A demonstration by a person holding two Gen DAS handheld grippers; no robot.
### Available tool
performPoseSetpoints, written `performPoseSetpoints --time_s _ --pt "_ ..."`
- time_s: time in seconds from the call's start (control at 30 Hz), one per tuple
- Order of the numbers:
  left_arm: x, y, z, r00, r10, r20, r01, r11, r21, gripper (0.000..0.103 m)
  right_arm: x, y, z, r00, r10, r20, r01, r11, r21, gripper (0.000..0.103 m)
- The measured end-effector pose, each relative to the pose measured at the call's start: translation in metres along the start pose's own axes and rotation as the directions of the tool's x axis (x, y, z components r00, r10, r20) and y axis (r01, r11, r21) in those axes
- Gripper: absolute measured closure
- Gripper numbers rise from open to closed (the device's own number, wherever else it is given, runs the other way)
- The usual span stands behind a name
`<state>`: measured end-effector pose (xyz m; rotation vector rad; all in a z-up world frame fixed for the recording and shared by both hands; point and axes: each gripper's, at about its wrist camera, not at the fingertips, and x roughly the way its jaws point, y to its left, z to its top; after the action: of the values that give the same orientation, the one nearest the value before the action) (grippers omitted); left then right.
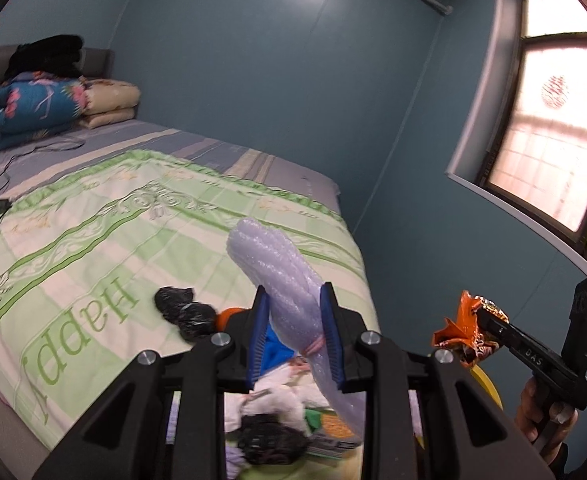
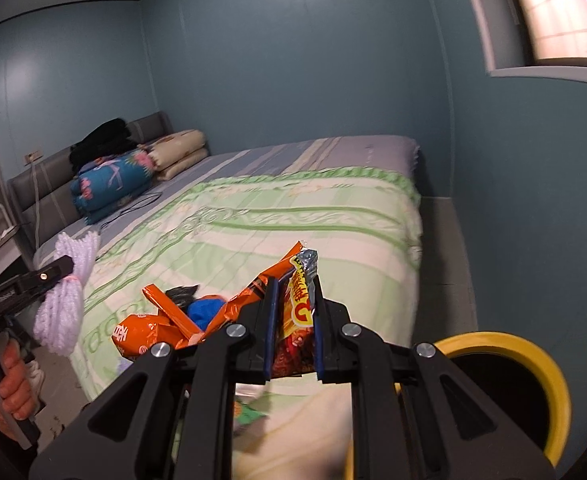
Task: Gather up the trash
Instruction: 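Lift the foam net with the left tool while the right tool carries the orange bag toward the bin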
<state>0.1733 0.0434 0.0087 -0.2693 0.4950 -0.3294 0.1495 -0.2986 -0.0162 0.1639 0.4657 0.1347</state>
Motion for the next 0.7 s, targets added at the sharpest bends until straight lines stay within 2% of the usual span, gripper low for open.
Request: performPoseSetpoints --time_s 0.2,0.4,0.57,0.7 --pt "0.015 -0.052 -0.002 0.996 -0.08 -0.049 0.083 0.994 0.066 0.078 -0.028 -0.037 -0.003 0.995 -0.095 0.037 0.094 0.995 0.019 0.089" --pt "0.034 -0.099 -0.009 0.984 -0.153 -0.094 0.164 0.979 0.123 0.078 -0.054 -0.075 -0.005 0.978 -0.196 0.068 0.193 0.98 0.049 0.089" --pt "0.055 -0.135 -0.017 0.97 -0.207 -0.128 0.226 0.962 0.156 0.078 -0.068 -0.101 -0.005 0.958 -0.273 0.087 0.267 0.961 0.072 0.089" --pt "0.076 -0.154 -0.026 0.954 -0.248 -0.168 0.272 0.952 0.141 0.078 -0.074 -0.114 -0.008 0.929 -0.355 0.108 0.349 0.934 0.069 0.089"
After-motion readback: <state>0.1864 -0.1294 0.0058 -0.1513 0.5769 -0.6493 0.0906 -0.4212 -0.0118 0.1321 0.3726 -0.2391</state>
